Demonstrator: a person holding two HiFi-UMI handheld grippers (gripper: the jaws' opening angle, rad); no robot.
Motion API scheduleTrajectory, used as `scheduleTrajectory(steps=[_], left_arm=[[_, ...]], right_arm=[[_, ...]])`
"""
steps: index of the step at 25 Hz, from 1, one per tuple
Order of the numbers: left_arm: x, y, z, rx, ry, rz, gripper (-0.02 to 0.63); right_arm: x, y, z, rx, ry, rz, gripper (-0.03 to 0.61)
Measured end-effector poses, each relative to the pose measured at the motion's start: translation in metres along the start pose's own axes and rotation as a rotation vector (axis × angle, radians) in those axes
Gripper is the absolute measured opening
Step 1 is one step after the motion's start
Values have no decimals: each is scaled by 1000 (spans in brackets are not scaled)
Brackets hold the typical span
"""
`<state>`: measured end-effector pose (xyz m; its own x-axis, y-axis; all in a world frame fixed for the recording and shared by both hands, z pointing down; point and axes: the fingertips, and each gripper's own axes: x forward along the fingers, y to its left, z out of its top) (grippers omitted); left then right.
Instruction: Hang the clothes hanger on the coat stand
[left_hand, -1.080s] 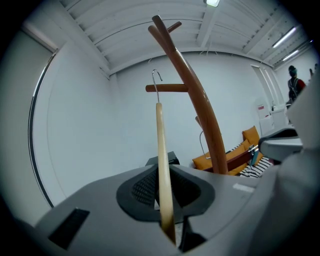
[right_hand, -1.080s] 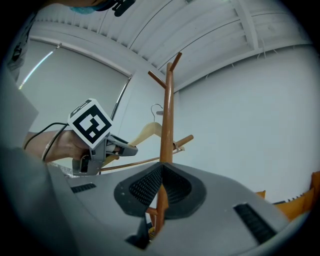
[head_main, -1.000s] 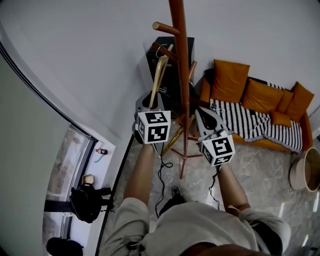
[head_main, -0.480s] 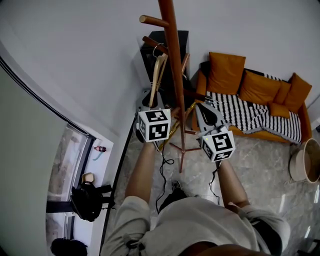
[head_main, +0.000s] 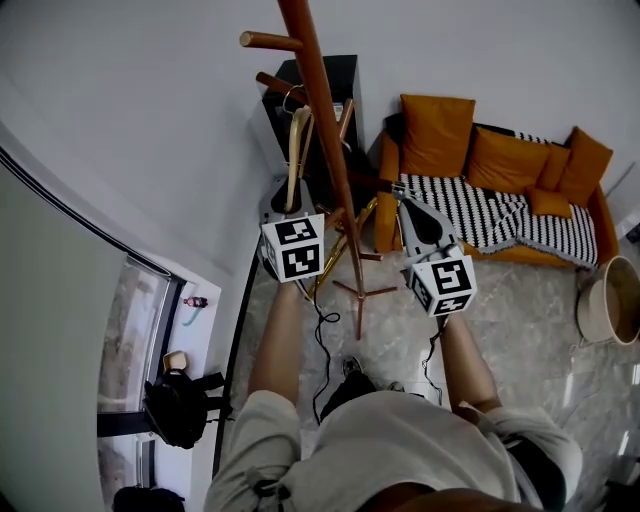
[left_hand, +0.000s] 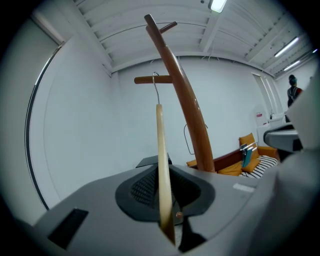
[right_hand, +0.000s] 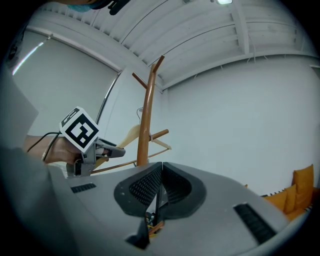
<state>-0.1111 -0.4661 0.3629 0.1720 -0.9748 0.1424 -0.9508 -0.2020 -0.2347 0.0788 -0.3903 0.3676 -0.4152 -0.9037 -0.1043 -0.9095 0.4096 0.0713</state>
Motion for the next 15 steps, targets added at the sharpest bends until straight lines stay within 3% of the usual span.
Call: scheduleTrajectory(steps=[15], left_arm=[[-12, -21, 1, -11, -51, -46, 62]], right_arm=[[-11, 5, -6, -7, 21, -7, 5]])
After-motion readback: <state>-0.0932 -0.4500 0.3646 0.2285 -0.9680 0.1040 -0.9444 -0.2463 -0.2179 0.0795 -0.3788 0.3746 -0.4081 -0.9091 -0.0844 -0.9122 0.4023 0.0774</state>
